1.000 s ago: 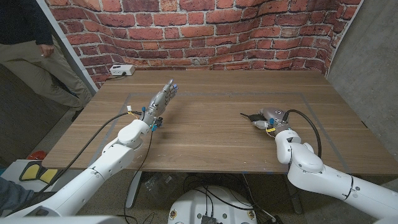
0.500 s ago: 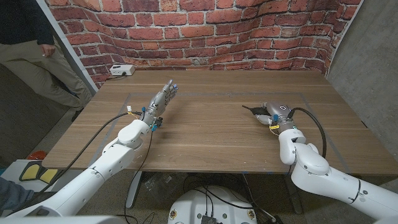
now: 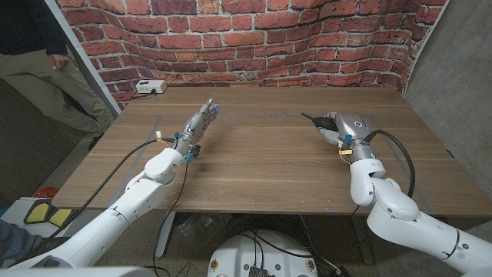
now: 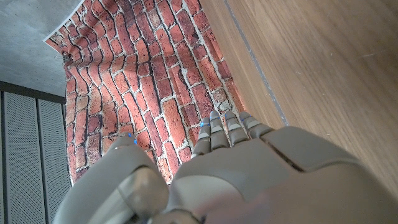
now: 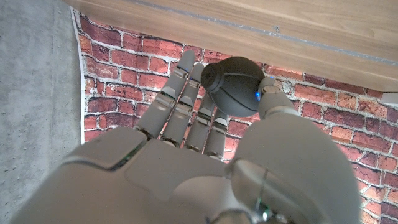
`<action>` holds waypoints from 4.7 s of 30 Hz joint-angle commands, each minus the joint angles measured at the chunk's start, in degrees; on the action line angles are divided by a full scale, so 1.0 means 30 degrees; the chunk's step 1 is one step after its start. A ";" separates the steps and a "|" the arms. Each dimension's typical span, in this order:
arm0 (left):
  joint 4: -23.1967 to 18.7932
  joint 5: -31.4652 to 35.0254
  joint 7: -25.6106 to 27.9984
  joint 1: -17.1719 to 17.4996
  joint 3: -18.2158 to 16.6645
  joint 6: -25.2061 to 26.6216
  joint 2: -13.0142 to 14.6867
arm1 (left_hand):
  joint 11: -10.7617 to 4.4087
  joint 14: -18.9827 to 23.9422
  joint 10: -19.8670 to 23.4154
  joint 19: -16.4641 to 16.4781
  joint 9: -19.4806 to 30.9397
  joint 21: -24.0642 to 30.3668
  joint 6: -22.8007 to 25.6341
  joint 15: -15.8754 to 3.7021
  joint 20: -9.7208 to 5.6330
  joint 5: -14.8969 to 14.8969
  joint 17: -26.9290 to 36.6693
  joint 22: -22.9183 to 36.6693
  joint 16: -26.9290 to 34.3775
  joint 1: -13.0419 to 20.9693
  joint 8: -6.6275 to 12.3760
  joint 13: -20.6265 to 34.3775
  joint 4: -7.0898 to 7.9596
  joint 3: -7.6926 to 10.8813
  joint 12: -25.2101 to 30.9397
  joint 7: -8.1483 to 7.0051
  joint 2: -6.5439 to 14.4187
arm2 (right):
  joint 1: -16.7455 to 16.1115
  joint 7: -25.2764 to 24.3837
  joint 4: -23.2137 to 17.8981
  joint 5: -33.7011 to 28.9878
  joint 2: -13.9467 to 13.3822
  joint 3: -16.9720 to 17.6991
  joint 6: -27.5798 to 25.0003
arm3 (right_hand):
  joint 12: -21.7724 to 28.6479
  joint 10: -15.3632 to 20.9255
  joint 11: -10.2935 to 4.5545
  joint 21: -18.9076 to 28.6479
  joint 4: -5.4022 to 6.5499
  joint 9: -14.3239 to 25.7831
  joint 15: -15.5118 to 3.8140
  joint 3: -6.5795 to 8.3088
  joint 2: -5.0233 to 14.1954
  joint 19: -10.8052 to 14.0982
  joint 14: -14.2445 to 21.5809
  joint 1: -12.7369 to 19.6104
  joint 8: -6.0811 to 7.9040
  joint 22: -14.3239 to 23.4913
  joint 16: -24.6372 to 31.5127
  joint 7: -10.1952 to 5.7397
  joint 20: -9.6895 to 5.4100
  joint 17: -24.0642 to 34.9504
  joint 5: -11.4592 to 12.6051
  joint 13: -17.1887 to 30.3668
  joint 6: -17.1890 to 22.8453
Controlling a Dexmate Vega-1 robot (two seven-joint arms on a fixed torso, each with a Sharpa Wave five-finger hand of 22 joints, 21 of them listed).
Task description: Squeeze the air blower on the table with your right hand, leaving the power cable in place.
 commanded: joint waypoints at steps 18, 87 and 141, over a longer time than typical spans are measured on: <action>-0.0386 -0.0002 0.0083 0.0321 -0.0144 -0.0024 0.0208 | -0.0001 0.0138 0.0207 -0.0107 0.0062 -0.0014 0.0114 -0.0032 0.0129 -0.0024 0.0066 0.0102 0.0036 -0.0008 -0.0024 0.0086 0.0061 -0.0111 -0.0099 -0.0043 0.0055 | -0.1222 -0.1045 0.0026 -0.0812 0.0706 0.1292 0.1341 | -0.0111 0.0582 -0.0120 0.0217 0.0010 0.0067 -0.1612 0.0327 0.0102 0.0265 0.0405 0.0441 0.0137 0.0062 -0.0044 -0.0067 -0.1533 0.0086 -0.0090 -0.0006 0.0558; -0.0644 0.0080 0.0301 0.0268 -0.0132 0.0213 0.0157 | -0.0059 0.0184 0.0208 -0.0169 0.0067 -0.0040 0.0192 -0.0040 0.0166 -0.0097 0.0068 0.0106 0.0010 0.0056 -0.0043 0.0091 0.0073 -0.0263 -0.0165 -0.0124 0.0142 | -0.2460 -0.2343 0.0734 -0.1231 0.2078 0.2455 0.2697 | -0.1444 0.4563 -0.1057 0.2422 0.0531 0.0150 -0.2612 0.0282 0.0057 0.1815 0.3831 0.2723 0.0170 0.0360 -0.0426 -0.1071 -0.2348 0.0203 -0.0288 0.0099 0.4166; -0.0543 0.0083 0.0278 0.0223 -0.0155 0.0115 0.0121 | -0.0096 0.0180 0.0228 -0.0237 0.0073 -0.0056 0.0213 -0.0048 0.0254 -0.0133 0.0065 0.0107 -0.0007 0.0175 -0.0063 0.0095 0.0048 -0.0339 -0.0189 -0.0149 0.0246 | -0.1494 0.0480 0.0762 -0.0805 0.1247 0.1605 0.2580 | -0.2059 0.3642 -0.0560 0.2117 0.1054 0.0008 -0.2292 -0.0805 -0.1079 0.0560 0.2241 0.0572 -0.0858 0.0183 -0.0540 -0.0551 -0.1869 0.0280 -0.0193 0.0076 0.3481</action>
